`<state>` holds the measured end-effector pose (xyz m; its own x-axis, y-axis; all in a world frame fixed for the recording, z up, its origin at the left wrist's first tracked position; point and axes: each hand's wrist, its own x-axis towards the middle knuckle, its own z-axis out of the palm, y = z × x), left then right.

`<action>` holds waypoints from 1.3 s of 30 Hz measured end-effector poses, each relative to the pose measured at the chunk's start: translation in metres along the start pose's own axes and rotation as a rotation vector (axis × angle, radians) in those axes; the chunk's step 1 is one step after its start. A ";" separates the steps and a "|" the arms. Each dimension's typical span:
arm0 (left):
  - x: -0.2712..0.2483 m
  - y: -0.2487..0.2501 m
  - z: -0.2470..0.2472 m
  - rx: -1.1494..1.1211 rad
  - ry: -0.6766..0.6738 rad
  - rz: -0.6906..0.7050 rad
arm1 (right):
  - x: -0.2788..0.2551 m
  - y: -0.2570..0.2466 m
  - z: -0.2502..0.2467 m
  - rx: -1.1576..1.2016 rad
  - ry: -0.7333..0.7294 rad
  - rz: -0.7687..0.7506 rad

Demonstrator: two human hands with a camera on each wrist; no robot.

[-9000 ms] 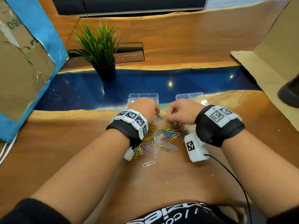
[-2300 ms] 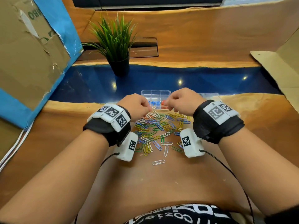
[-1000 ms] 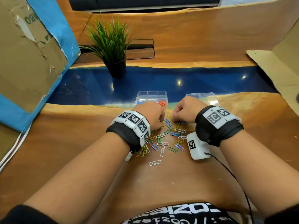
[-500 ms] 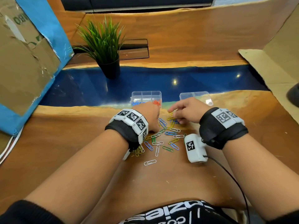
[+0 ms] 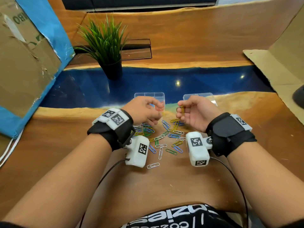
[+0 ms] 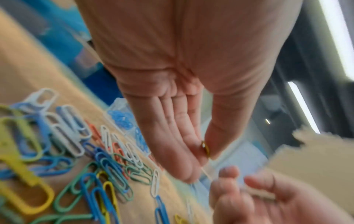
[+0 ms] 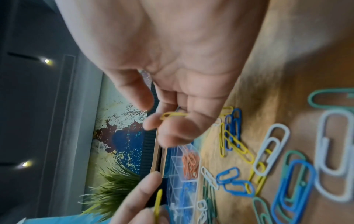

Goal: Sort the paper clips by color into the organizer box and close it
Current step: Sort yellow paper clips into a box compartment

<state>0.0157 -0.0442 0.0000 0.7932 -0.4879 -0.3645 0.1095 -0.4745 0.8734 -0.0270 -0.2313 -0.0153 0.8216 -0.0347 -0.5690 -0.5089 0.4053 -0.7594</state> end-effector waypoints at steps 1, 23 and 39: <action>-0.003 -0.002 -0.003 -0.079 -0.005 -0.020 | 0.001 0.000 -0.001 0.005 -0.020 0.019; -0.004 -0.014 -0.003 1.022 0.024 0.014 | -0.010 0.011 0.022 -1.658 0.145 -0.198; 0.000 -0.008 0.007 1.173 -0.008 0.099 | -0.015 0.021 0.010 -0.307 -0.166 -0.036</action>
<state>0.0109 -0.0452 -0.0095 0.7632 -0.5630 -0.3171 -0.5739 -0.8161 0.0679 -0.0473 -0.2133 -0.0192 0.8583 0.1147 -0.5001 -0.5114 0.1124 -0.8519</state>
